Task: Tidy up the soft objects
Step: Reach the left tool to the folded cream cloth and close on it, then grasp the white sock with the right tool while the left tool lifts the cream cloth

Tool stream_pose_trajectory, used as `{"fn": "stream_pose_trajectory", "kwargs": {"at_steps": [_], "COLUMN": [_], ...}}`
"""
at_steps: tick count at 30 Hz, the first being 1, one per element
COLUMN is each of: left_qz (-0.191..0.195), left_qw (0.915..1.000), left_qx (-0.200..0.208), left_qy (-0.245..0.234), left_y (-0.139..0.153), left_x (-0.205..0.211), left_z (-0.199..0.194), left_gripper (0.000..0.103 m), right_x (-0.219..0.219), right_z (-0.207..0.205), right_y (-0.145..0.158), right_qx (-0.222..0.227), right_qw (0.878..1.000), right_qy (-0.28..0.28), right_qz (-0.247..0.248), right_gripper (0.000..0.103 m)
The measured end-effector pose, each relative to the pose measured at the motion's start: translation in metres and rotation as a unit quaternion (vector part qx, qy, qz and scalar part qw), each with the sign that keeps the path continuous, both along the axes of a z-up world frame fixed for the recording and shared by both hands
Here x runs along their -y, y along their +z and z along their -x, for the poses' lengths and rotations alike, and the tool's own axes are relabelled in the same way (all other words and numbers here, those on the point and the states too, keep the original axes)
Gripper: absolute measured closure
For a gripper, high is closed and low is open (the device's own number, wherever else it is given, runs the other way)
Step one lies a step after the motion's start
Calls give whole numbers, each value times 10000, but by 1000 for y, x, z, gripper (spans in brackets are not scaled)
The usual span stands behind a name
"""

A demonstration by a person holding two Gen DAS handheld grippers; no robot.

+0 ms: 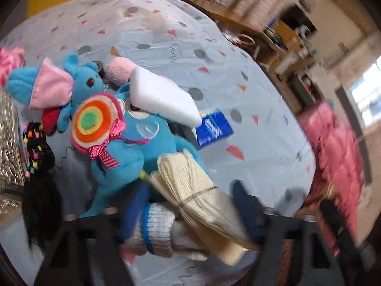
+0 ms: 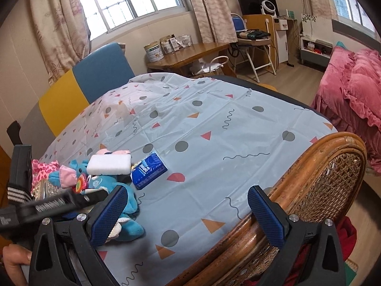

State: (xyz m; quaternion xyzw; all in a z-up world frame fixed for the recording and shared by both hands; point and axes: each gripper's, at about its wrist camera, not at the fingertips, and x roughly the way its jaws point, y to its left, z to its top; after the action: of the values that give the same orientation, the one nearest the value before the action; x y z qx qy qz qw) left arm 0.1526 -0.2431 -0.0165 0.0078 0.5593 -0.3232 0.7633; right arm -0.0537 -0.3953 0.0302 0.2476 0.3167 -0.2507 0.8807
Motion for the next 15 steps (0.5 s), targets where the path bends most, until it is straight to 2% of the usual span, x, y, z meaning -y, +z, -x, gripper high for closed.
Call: {"fn": "stream_pose_trajectory", "kwargs": {"at_steps": [2, 3, 10, 15], "left_qz": [31, 72, -72, -107], "left_qw": [9996, 9991, 9961, 9954], "left_qx": [150, 233, 381, 514], "left_qy": [-241, -353, -791, -803], "left_y": [0, 1, -13, -20], "left_x": [-5, -11, -60, -90], "left_z": [9, 14, 46, 72], "left_gripper": [52, 61, 61, 61], "right_x": [-1, -2, -23, -39], "right_z": [-2, -3, -15, -25], "right_y": [-1, -1, -3, -7], "right_qx": [-2, -6, -163, -251], "right_qw": [10000, 9999, 9986, 9960], "right_qy": [52, 84, 490, 807], "right_qz": [-53, -62, -92, -299], "right_gripper": [0, 0, 0, 0]}}
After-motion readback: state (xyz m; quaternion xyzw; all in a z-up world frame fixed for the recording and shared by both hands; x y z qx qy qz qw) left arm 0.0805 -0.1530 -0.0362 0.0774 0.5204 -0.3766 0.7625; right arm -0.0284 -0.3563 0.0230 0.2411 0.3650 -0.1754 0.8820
